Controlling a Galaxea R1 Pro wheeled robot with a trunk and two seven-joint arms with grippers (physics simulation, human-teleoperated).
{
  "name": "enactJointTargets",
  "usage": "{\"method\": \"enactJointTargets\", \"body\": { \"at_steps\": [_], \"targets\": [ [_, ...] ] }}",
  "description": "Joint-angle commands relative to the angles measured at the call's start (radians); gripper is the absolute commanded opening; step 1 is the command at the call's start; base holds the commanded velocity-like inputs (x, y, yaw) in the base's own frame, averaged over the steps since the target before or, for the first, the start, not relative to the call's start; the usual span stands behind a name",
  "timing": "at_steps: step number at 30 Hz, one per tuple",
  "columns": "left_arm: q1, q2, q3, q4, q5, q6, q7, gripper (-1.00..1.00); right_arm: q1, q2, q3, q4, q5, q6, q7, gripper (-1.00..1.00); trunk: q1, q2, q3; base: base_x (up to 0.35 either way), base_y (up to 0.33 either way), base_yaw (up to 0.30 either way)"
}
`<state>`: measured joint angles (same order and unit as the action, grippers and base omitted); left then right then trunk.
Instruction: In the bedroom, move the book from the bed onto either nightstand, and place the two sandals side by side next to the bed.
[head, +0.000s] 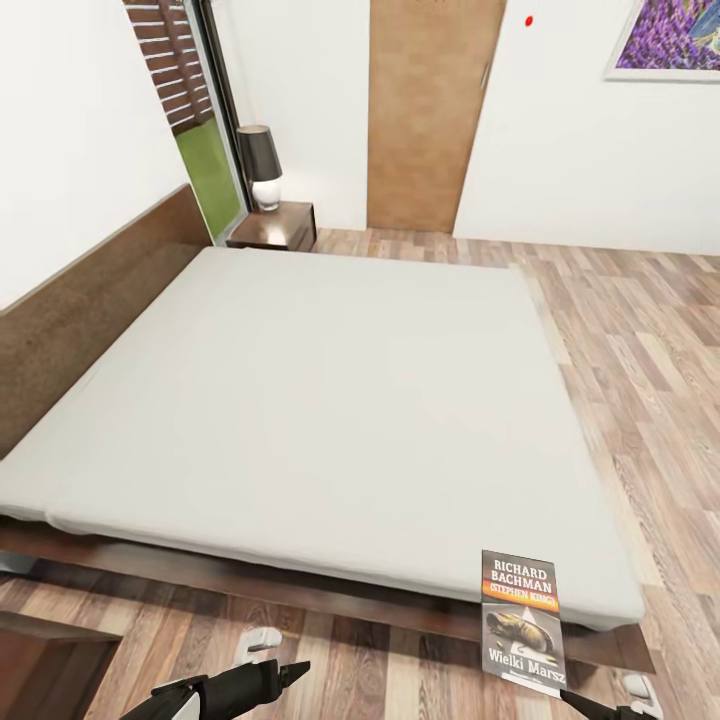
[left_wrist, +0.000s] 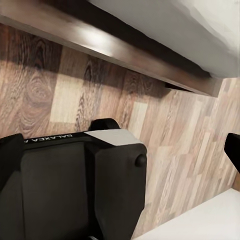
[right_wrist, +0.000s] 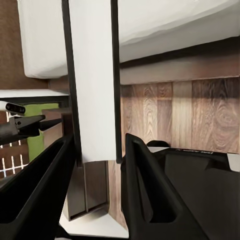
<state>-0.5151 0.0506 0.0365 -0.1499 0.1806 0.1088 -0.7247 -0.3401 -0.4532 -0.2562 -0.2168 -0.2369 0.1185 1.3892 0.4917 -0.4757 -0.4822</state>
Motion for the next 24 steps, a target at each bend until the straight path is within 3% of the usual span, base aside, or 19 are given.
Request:
{"method": "enactJointTargets", "body": {
  "at_steps": [1, 24],
  "targets": [
    [0.000, 0.000, 0.003, 0.000, 0.005, 0.010, -0.004, 1.00, 0.000, -0.001, 0.004, 0.000, -0.009, 0.010, 0.002, -1.00, 0.000, -0.001, 0.000, 0.000, 0.000, 0.000],
    [0.000, 0.000, 0.003, 0.000, 0.005, 0.009, -0.004, 1.00, 0.000, 0.001, 0.004, 0.000, -0.009, 0.010, 0.001, -1.00, 0.000, -0.001, 0.037, 0.000, 0.000, 0.000]
  ]
}}
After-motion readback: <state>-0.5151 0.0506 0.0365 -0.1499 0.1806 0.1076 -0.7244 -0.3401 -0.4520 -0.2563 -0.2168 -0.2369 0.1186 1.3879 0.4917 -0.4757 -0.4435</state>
